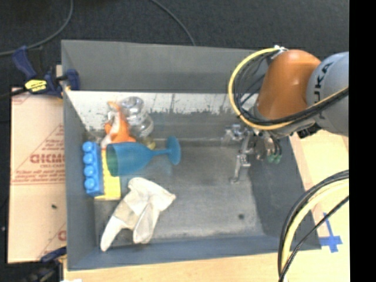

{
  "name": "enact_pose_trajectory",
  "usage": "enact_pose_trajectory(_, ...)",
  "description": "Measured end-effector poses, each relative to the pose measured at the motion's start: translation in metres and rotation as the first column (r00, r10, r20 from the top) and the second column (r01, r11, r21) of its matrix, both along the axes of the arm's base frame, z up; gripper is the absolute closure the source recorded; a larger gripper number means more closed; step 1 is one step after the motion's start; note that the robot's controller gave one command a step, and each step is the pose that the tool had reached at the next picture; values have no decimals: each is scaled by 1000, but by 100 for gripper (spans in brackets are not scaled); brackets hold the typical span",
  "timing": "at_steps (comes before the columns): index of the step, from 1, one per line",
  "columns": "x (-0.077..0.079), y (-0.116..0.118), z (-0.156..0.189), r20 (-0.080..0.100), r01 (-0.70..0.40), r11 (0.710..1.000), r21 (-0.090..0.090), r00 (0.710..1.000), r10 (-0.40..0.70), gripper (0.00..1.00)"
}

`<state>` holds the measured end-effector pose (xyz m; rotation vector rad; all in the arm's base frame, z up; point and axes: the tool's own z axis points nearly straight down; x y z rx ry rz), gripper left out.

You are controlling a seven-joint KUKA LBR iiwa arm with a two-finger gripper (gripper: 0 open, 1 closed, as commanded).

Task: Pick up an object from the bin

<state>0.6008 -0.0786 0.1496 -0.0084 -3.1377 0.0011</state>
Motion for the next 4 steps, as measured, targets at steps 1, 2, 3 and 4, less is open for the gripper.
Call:
enact_pose_trajectory(1,2,0,5,8,-3,1000,-1,1000,3,0)
enact_pose_trajectory(2,53,56,-77,9,-185,983,-2,983,185,0)
enact_pose_trajectory(3,56,147,-1,20,-240,971,0,971,240,0)
enact_pose_trajectory(4,30,149,-49,13,-255,967,-2,967,255,0)
